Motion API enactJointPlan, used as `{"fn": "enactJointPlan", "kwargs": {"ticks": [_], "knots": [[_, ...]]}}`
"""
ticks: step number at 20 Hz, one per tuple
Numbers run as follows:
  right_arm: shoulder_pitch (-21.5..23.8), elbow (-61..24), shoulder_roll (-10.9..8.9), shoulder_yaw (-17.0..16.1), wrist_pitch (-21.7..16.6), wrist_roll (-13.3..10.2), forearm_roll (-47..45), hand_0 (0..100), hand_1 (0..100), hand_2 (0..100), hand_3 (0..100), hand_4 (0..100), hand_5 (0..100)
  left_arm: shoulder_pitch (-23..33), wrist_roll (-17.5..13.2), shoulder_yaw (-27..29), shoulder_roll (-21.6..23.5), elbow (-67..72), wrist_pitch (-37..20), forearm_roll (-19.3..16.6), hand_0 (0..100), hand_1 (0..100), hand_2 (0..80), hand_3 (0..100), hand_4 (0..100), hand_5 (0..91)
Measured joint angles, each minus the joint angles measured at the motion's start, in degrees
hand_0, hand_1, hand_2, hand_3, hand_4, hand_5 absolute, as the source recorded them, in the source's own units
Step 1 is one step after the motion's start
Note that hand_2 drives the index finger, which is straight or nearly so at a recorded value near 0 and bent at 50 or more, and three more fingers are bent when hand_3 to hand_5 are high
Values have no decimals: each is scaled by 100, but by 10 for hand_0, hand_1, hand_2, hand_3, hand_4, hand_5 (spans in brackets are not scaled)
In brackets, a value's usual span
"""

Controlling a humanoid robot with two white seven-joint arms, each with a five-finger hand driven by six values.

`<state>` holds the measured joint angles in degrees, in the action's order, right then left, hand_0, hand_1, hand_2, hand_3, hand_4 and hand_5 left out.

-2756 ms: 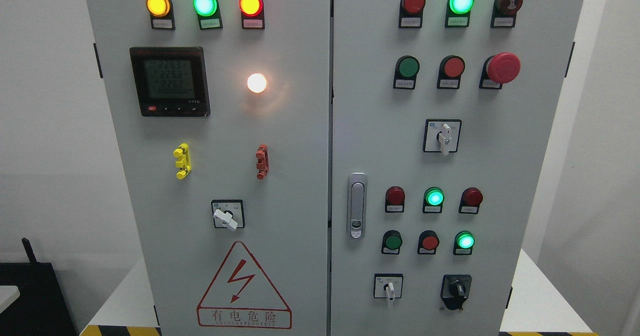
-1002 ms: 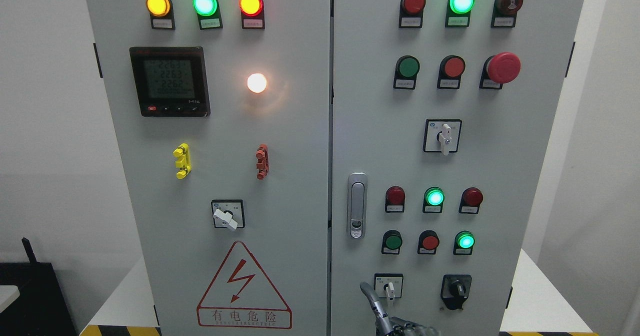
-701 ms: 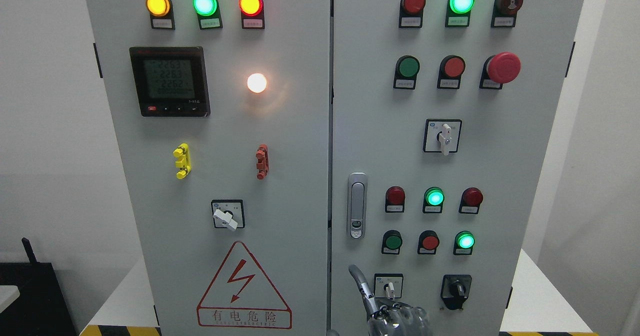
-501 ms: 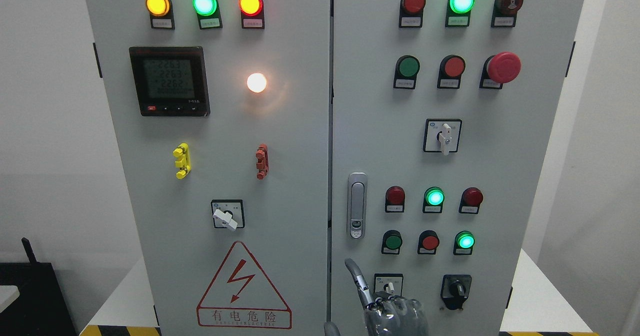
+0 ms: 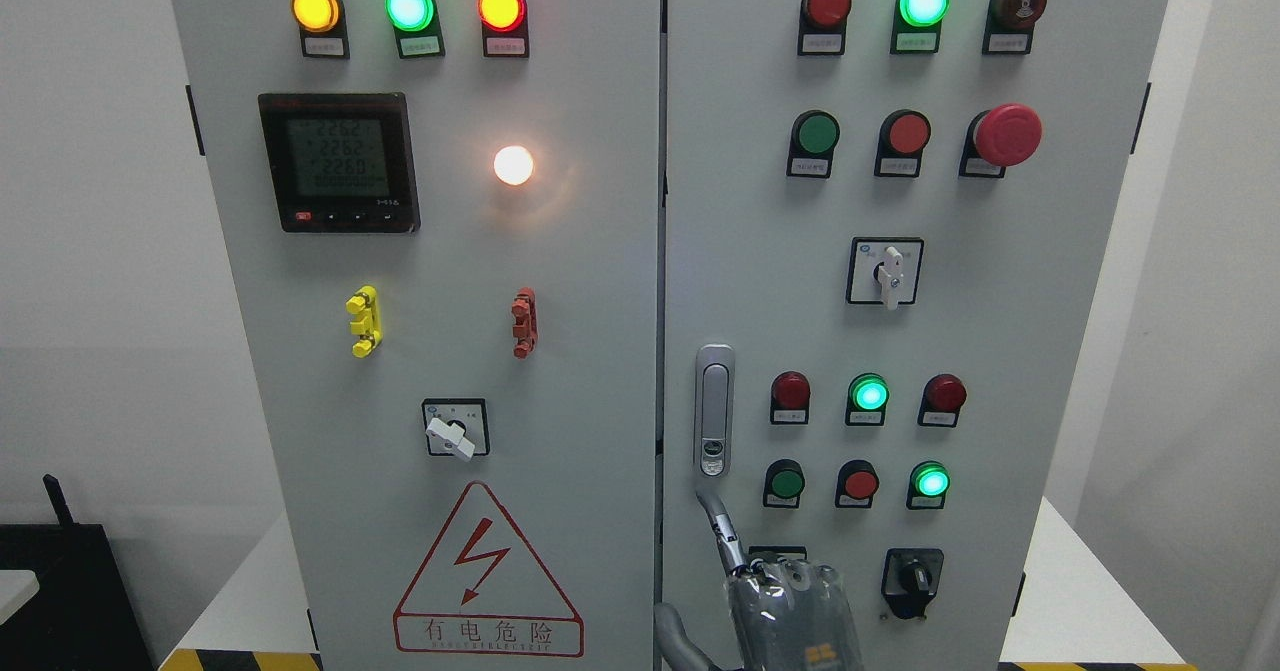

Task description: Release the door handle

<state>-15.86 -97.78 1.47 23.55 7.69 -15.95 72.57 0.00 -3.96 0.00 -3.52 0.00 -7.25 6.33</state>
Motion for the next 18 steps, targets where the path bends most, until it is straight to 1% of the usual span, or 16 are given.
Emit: {"fn": "enactJointPlan", "kwargs": {"ticks": [11,18], "knots": [[-131,128,96,-158,17,99,-14,367,381,0,1000,1000,999,0,0,0,0,0,0,0,120,389,0,0,0,0],[-200,204,122,-186,-13,144,-20,365,380,0,1000,1000,999,0,0,0,0,0,0,0,120,389,0,0,0,0]]}}
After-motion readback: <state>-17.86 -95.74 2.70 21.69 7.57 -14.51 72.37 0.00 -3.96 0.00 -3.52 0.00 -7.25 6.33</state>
